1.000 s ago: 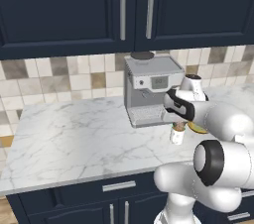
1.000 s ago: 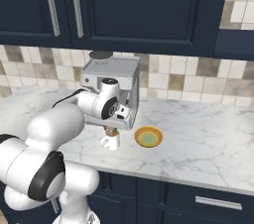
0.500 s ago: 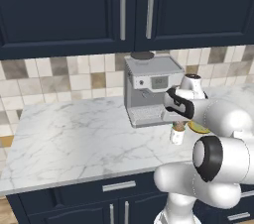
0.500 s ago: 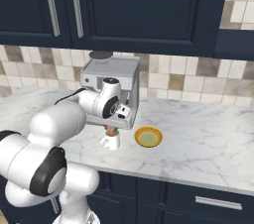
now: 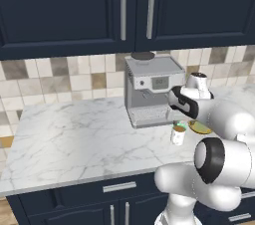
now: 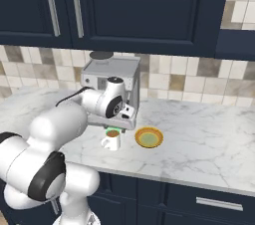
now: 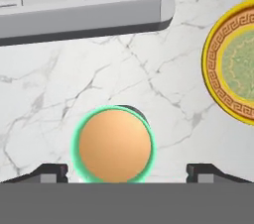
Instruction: Take a sugar cube from the saucer and place it inside the coffee. Then, grab milk from the fridge and place it next to the coffee on the counter to sweeten the coffee.
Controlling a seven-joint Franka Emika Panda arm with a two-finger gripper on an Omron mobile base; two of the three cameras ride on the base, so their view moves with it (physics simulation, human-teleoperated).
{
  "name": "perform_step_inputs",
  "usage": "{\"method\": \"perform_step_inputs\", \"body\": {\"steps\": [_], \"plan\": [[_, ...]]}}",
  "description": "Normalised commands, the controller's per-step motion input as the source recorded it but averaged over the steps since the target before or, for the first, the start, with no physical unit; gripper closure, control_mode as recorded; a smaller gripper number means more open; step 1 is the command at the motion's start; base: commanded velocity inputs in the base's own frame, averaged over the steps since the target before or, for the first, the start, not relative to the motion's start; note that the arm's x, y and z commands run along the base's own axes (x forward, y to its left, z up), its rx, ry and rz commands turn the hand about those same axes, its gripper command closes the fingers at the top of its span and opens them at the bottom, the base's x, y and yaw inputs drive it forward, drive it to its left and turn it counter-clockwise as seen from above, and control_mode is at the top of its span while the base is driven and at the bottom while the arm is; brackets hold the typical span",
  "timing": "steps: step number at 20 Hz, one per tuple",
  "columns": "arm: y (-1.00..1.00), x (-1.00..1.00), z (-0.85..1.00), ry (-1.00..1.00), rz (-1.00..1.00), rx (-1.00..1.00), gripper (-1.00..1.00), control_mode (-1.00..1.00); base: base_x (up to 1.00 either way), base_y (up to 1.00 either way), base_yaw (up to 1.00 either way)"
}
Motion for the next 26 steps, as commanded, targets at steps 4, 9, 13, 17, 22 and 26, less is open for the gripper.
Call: {"method": "perform_step_inputs", "body": {"steps": [4,9,13,17,22,26], "plan": [[0.02,-0.94,0.61,-0.12,0.00,0.00,-1.00,-1.00,0.00,0.00,0.00],[0.38,-1.00,0.87,-0.12,0.00,0.00,-1.00,-1.00,0.00,0.00,0.00],[0.53,-1.00,0.83,-0.18,-0.02,-0.02,-1.00,-1.00,0.00,0.00,0.00],[0.45,-0.93,0.70,-0.25,-0.05,-0.07,-1.00,-1.00,0.00,0.00,0.00],[0.33,-0.41,0.21,-0.09,-0.01,-0.07,-1.00,-1.00,0.00,0.00,0.00],[0.17,0.00,-0.01,0.02,0.01,-0.04,-1.00,-1.00,0.00,0.00,0.00]]}}
